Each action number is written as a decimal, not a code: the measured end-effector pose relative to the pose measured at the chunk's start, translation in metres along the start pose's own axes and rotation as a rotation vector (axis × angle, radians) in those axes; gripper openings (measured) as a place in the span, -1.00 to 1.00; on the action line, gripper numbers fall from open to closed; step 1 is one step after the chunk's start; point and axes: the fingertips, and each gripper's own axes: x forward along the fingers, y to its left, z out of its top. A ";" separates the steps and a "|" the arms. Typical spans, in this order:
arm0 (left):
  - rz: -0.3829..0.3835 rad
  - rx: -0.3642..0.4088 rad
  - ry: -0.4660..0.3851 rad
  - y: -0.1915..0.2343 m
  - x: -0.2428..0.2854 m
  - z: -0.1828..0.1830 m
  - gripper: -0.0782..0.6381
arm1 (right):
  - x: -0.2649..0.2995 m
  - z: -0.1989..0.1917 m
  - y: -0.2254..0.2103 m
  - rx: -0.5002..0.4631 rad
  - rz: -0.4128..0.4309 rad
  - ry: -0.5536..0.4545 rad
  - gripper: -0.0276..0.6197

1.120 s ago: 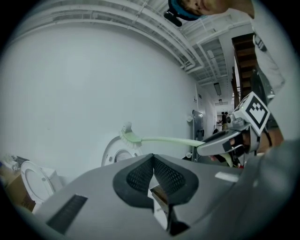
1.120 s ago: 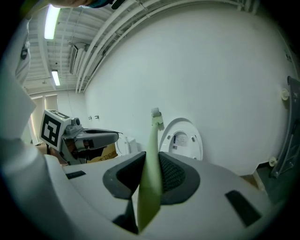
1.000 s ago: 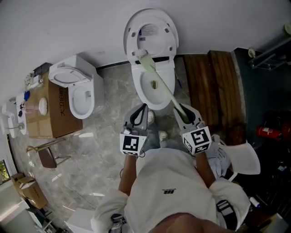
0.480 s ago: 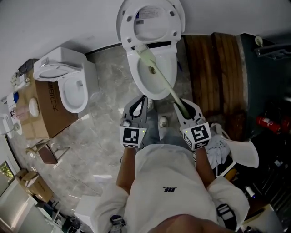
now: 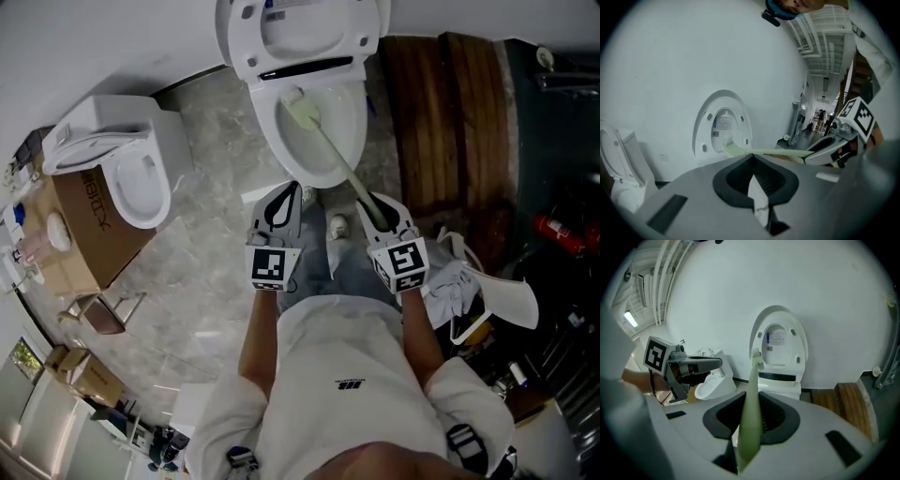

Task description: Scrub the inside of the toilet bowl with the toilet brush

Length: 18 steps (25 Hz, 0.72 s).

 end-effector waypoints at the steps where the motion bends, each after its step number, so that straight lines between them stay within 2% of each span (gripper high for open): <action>1: -0.005 -0.005 0.010 0.003 0.005 -0.006 -0.76 | 0.007 -0.006 -0.002 0.002 -0.003 0.015 -0.68; 11: -0.068 -0.048 0.122 0.014 0.050 -0.075 -0.76 | 0.061 -0.053 -0.020 0.050 -0.010 0.103 -0.68; 18: -0.116 -0.048 0.181 0.016 0.081 -0.119 -0.76 | 0.097 -0.098 -0.031 0.068 -0.013 0.187 -0.68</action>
